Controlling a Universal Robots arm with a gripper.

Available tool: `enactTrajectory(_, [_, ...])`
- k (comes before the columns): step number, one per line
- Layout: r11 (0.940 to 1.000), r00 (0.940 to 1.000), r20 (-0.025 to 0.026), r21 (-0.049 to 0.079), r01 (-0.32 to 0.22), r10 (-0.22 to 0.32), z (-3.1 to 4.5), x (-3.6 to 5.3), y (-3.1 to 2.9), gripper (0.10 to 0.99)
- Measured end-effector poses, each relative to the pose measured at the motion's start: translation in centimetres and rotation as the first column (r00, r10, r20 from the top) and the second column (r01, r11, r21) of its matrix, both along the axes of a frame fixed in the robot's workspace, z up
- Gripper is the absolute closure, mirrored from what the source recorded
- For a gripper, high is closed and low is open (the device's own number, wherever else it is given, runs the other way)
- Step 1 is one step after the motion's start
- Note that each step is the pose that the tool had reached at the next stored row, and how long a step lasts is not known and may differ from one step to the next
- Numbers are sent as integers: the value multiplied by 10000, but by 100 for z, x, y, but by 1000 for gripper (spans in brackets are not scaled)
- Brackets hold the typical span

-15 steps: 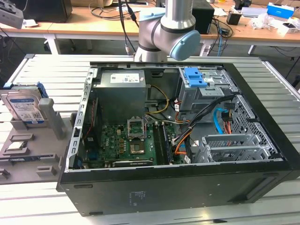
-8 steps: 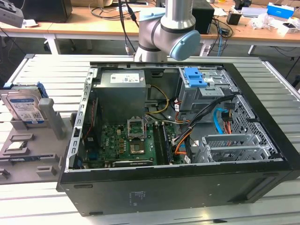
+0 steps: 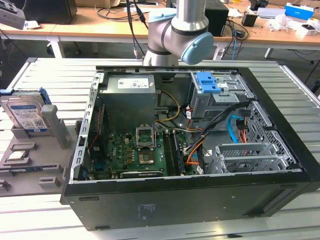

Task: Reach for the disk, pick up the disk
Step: 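Pick up the disk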

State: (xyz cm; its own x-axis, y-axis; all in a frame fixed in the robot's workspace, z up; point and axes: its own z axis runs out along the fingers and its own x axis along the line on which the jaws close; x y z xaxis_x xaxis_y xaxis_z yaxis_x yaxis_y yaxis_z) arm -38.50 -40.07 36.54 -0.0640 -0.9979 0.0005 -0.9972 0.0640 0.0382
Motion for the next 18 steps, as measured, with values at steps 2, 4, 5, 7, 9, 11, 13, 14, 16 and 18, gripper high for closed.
enactTrajectory(2, [10000, 10000, 0, 0, -11, 11, 0, 0, 0, 729])
enactTrajectory(4, [10000, 10000, 0, 0, -20, 20, 0, 0, 0, 604])
enactTrajectory(5, [10000, 10000, 0, 0, -23, 23, 0, 0, 0, 604])
enactTrajectory(7, [10000, 10000, 0, 0, -24, 24, 0, 0, 11, 604])
enactTrajectory(9, [10000, 10000, 0, 0, -27, 27, 0, 0, 49, 604])
enactTrajectory(11, [10000, 10000, 1, 0, -28, 28, 0, 0, 109, 604])
enactTrajectory(13, [10000, 10000, 0, -3, -32, 32, 0, 0, 199, 604])
enactTrajectory(14, [10000, 10000, 0, -5, -35, 35, 0, 0, 240, 604])
enactTrajectory(16, [10000, 10000, 0, -9, -53, 53, 0, 0, 329, 604])
enactTrajectory(18, [10000, 10000, 0, -9, -61, 61, 0, 0, 385, 604])
